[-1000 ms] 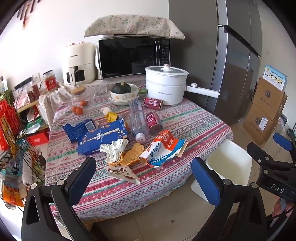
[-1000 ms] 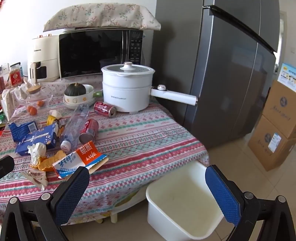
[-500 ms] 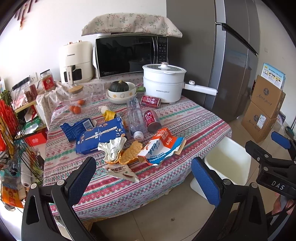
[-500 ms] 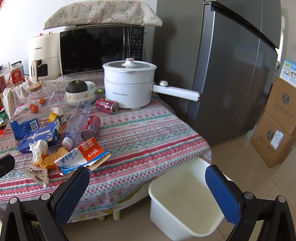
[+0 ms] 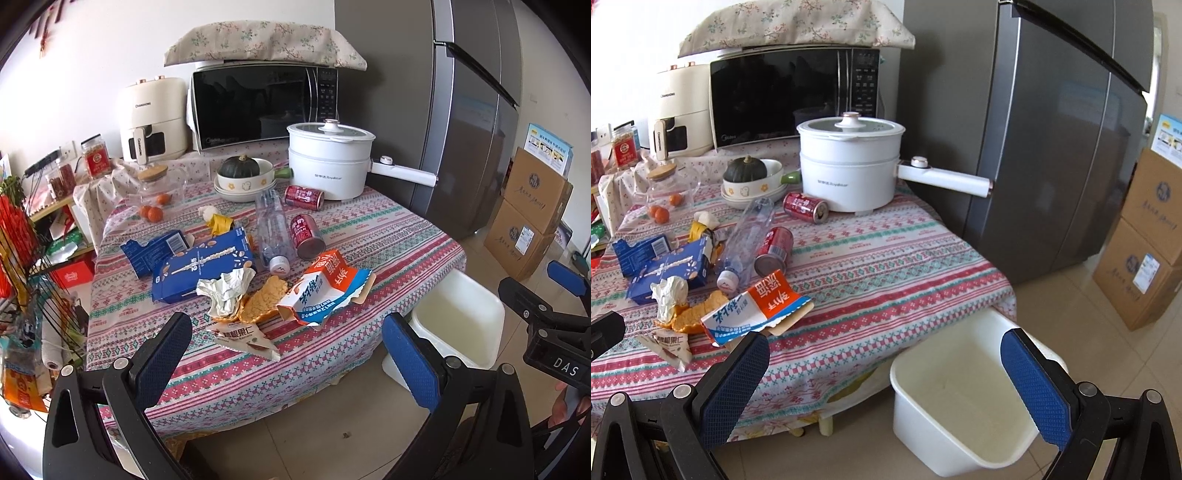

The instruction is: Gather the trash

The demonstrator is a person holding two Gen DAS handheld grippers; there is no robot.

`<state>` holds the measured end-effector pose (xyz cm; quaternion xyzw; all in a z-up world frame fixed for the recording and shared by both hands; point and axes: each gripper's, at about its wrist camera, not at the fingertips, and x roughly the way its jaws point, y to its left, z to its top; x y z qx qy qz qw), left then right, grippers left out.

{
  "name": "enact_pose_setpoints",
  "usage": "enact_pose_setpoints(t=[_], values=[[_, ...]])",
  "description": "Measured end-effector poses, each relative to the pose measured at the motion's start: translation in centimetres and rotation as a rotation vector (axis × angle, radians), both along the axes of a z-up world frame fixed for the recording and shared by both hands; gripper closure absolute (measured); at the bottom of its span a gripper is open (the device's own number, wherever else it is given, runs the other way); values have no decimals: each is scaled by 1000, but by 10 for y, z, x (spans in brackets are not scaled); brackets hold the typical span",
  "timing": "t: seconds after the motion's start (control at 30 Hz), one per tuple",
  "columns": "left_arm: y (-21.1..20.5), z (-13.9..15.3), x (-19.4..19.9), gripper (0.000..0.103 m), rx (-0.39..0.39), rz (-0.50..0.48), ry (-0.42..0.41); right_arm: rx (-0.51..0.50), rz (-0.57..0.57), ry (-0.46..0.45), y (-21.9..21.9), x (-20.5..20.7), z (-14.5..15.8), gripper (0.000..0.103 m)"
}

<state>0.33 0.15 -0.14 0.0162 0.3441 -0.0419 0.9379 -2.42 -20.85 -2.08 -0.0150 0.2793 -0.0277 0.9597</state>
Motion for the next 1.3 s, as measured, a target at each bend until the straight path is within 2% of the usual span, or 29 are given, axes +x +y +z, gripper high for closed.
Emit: enact_pose_setpoints(t=[1.3], values=[[-2,-9,1,0,11,3,15,10,-17,20,-6,4,-5,0]])
